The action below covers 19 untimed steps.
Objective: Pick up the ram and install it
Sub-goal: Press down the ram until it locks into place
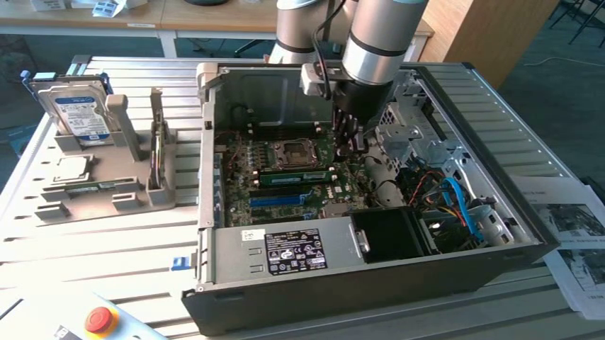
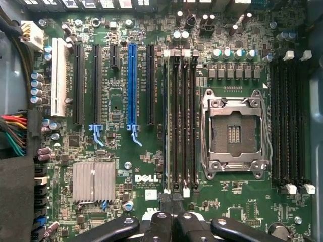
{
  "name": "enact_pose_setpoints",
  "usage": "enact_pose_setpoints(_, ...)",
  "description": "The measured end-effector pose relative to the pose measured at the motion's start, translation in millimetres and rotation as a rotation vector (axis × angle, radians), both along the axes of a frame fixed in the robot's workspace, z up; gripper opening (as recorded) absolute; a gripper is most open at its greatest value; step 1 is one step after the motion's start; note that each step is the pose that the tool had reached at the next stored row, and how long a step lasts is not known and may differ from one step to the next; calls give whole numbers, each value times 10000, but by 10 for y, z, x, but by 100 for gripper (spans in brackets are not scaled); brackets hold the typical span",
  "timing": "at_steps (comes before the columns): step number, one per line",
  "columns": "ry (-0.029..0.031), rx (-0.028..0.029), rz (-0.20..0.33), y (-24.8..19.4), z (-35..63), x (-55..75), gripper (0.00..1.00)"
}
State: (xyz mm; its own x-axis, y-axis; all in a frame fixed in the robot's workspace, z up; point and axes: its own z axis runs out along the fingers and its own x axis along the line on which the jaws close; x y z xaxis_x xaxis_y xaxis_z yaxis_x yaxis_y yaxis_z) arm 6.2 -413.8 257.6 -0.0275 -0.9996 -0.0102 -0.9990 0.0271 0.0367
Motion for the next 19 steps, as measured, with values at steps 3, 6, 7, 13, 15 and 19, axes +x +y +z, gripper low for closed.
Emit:
enact_pose_setpoints(3,-2,-1,0,0,-24,-2,10)
enact_pose_setpoints(6,-4,-1,0,0,-48,-4,10)
enact_pose_setpoints(7,-4,-1,-1,0,-56,-5,10)
enact_pose_setpoints(13,-11,-1,-1,0,-105,-17,10)
enact_pose_setpoints(15,-13,-2,0,0,-119,-22,10)
enact_pose_setpoints(19,-16,-1,-1,0,-148,-33,10)
